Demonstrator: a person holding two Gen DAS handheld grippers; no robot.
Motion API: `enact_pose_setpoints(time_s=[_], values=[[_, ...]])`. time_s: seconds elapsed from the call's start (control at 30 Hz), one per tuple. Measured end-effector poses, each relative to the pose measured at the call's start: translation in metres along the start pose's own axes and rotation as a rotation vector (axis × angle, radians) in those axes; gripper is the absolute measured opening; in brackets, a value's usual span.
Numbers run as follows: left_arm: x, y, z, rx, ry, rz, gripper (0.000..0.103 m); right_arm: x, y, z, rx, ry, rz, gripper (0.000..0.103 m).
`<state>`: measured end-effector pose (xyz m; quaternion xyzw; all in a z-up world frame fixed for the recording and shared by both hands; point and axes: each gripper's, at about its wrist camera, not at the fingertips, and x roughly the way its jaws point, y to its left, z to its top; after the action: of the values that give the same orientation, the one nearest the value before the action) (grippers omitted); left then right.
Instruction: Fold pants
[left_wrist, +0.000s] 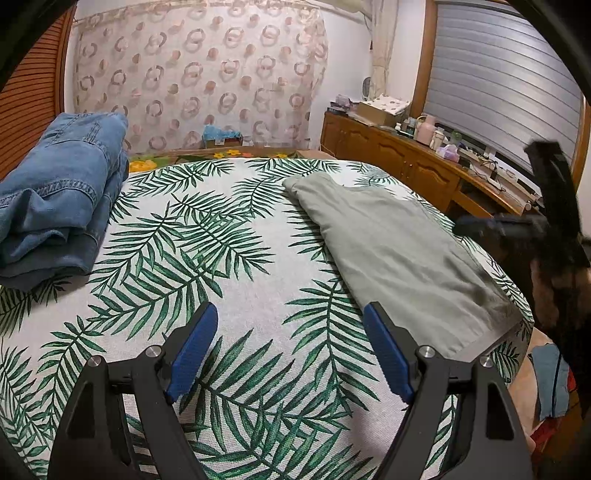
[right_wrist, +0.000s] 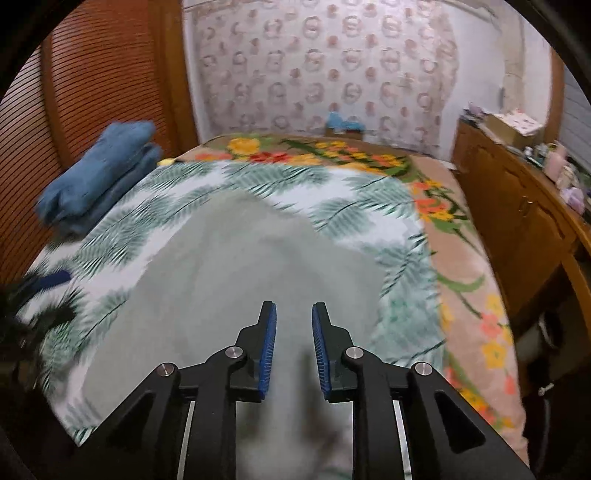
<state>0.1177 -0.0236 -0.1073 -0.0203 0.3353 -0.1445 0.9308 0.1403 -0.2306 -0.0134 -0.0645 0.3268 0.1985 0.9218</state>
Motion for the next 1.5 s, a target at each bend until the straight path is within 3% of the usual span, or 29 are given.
enact_pose_setpoints(time_s=[0.37,0.57,0.73,0.9,1.0,1.2,1.5], values=[[0.0,0.001,0.0,0.001,-0.002,0.0,0.082,0.004,0.013,-0.03,-0.023,0.08,-0.007,0.021],[-0.002,0.001,0.0,0.006,-0.002,0.002,0.082,0.0,0.018,-0.039,-0.038,0.024,-0.031,0.023],[-0.008,-0.011,-0.001,0.045,0.015,0.027,0.082,0.003,0.024,-0.047,-0.022,-0.006,-0.077,0.036],[-0.017,-0.035,-0.007,0.082,0.032,-0.046,0.082,0.003,0.027,-0.046,-0.002,0.019,-0.065,0.037],[-0.021,-0.05,-0.009,0.105,0.039,-0.091,0.082,-0.009,0.026,-0.048,0.017,0.003,-0.046,0.037],[-0.019,-0.076,-0.016,0.171,0.069,-0.108,0.082,-0.051,0.013,-0.072,0.066,-0.043,-0.057,0.037],[-0.007,-0.083,-0.024,0.197,0.11,-0.069,0.082,-0.079,0.001,-0.103,0.138,-0.046,-0.057,0.037]])
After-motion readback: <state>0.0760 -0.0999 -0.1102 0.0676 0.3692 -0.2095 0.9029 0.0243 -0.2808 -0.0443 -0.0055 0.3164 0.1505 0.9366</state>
